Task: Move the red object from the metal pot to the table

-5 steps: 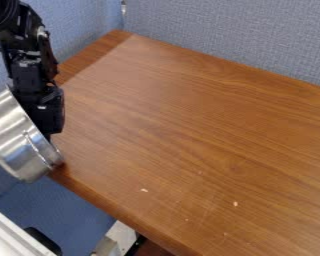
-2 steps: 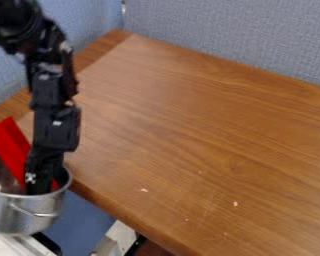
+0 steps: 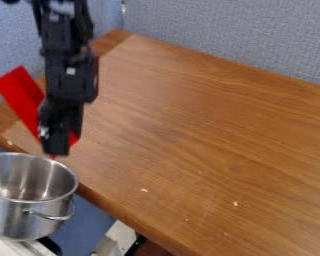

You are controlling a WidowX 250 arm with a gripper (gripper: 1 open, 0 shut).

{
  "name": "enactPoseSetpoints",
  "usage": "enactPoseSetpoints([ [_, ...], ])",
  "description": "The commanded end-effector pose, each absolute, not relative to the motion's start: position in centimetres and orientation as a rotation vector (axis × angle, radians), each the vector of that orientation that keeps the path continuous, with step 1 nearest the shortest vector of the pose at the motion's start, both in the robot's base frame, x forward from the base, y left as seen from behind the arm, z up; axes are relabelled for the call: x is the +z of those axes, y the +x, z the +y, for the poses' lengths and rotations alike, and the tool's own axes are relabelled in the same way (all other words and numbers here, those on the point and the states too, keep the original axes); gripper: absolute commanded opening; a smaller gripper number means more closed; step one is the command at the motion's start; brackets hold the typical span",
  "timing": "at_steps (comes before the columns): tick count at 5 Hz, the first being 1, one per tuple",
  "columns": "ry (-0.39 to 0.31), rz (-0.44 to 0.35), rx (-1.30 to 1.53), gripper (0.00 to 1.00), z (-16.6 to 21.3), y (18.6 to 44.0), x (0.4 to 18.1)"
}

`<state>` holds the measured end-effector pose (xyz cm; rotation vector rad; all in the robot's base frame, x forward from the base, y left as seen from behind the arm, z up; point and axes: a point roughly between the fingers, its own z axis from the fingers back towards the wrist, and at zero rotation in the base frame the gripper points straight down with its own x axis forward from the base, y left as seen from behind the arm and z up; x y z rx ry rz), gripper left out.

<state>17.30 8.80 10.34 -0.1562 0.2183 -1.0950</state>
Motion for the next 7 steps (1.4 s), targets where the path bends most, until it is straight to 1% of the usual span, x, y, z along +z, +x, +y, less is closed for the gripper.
enactPoseSetpoints([
  [1,-0.133,0.172,-1.111,0.00,7.1,16.3,11.1],
  [2,-0.168,0.163,-1.184,0.00,5.6,16.0,9.4],
  [3,-0.163,0.164,-1.248,0.00,4.2,16.1,10.2],
  [4,-0.154,0.180,-1.328,0.00,1.3,16.3,8.8],
  [5,-0.147,0.204,-1.390,0.00,-0.4,16.1,7.1],
  [6,-0.123,0.190,-1.386,0.00,-0.3,16.7,6.6],
  [7,-0.136,0.206,-1.389,0.00,-0.5,17.4,5.6],
])
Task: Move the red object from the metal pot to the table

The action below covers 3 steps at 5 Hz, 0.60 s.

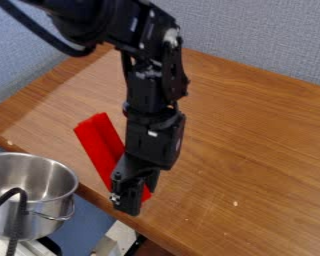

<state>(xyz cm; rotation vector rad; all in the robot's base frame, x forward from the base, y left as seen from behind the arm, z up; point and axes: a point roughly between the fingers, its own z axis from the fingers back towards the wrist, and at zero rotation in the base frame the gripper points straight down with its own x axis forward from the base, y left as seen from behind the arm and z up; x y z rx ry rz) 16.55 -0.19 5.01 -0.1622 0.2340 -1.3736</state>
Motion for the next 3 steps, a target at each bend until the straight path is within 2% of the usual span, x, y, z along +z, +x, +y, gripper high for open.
enactPoseSetpoints([
  [1,-0.134,0.232,-1.386,0.00,-0.7,17.6,5.2],
  [3,-0.137,0.237,-1.279,0.00,1.6,19.1,4.3],
])
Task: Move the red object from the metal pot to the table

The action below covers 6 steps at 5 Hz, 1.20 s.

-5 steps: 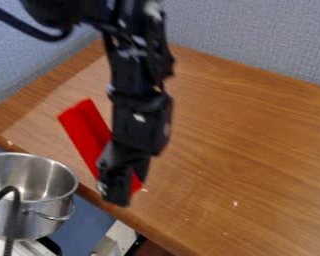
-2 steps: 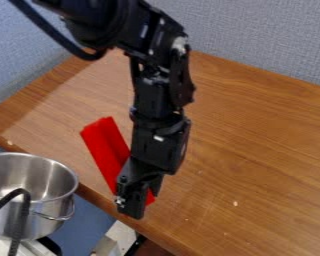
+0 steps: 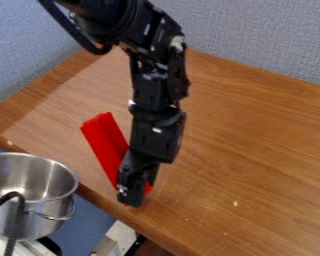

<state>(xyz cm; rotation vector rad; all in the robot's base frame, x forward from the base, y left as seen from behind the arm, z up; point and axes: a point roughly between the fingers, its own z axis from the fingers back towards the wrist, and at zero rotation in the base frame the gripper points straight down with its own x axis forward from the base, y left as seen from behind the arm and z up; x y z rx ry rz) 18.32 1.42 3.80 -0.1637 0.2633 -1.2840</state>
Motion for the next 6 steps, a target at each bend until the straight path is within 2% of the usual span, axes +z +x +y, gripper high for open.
enactPoseSetpoints([
  [1,-0.138,0.248,-1.316,0.00,2.0,19.1,4.7],
  [2,-0.135,0.254,-1.352,1.00,2.5,19.0,5.0],
  [3,-0.126,0.261,-1.389,1.00,2.6,19.1,5.1],
  [5,-0.147,0.270,-1.456,1.00,3.9,17.4,2.7],
  [6,-0.098,0.278,-1.518,0.00,3.5,17.8,2.5],
])
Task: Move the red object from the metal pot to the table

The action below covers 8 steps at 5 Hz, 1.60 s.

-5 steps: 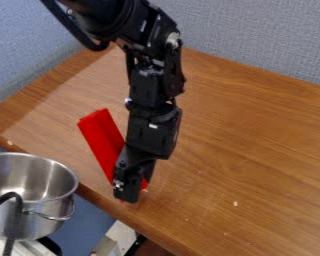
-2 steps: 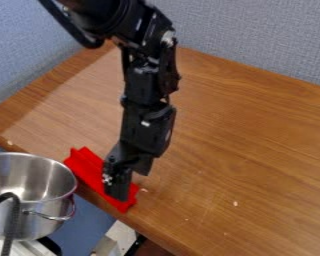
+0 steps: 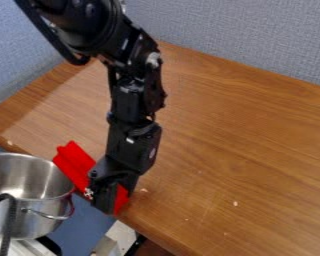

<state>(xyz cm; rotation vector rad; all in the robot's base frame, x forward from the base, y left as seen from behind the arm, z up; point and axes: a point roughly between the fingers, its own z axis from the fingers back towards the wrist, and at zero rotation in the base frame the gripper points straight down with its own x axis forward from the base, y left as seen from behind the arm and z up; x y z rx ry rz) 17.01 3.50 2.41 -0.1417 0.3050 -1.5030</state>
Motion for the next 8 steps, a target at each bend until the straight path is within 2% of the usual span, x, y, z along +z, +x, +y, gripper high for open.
enactPoseSetpoints([
  [1,-0.069,0.298,-1.575,0.00,3.3,17.6,2.5],
  [3,-0.034,0.329,-1.627,0.00,3.5,17.1,3.2],
  [5,-0.011,0.375,-1.498,0.00,2.0,16.5,6.1],
  [8,-0.048,0.359,-1.464,0.00,2.2,16.8,7.9],
])
